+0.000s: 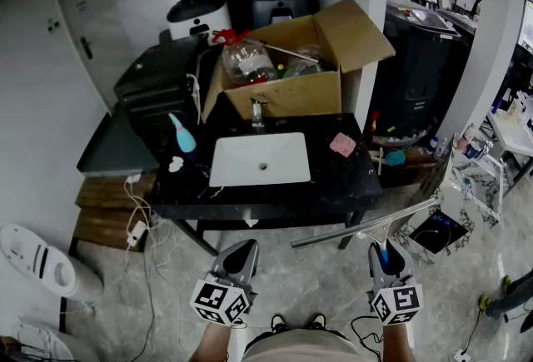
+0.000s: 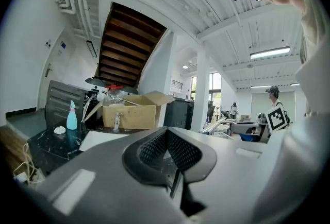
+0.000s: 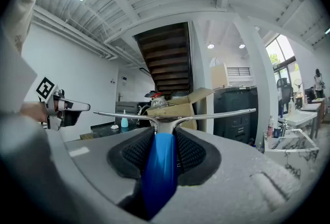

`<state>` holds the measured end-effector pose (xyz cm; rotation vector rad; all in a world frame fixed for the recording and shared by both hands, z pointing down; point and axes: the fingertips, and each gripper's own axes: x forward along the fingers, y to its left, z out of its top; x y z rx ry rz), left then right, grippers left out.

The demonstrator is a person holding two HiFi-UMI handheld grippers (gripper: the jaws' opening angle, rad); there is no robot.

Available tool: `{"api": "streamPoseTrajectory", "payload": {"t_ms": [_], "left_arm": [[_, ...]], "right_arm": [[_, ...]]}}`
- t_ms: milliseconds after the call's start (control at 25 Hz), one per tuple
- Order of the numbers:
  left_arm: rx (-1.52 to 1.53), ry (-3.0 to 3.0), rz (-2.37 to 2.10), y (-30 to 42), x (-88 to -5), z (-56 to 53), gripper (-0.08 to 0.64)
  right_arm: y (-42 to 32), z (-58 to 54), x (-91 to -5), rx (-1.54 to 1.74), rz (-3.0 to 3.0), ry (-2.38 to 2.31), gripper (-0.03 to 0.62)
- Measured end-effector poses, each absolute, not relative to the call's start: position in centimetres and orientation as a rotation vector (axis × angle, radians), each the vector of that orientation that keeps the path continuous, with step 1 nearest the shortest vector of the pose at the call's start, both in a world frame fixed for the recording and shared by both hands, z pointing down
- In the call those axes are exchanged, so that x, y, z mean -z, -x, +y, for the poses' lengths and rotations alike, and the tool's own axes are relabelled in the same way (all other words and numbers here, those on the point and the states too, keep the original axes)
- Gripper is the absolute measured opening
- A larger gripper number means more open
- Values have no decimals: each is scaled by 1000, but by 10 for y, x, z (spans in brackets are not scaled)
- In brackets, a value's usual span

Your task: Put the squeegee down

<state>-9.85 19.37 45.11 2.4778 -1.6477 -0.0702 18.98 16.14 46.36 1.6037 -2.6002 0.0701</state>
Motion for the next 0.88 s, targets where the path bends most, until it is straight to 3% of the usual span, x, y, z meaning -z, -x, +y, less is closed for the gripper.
{"api": "streamPoseTrajectory", "payload": {"t_ms": [880], "left_arm": [[98,-2533,-1554,153,-464,172,15]], "right_arm": [[-162,162,-464,-84,-2457,-1846,129]]}}
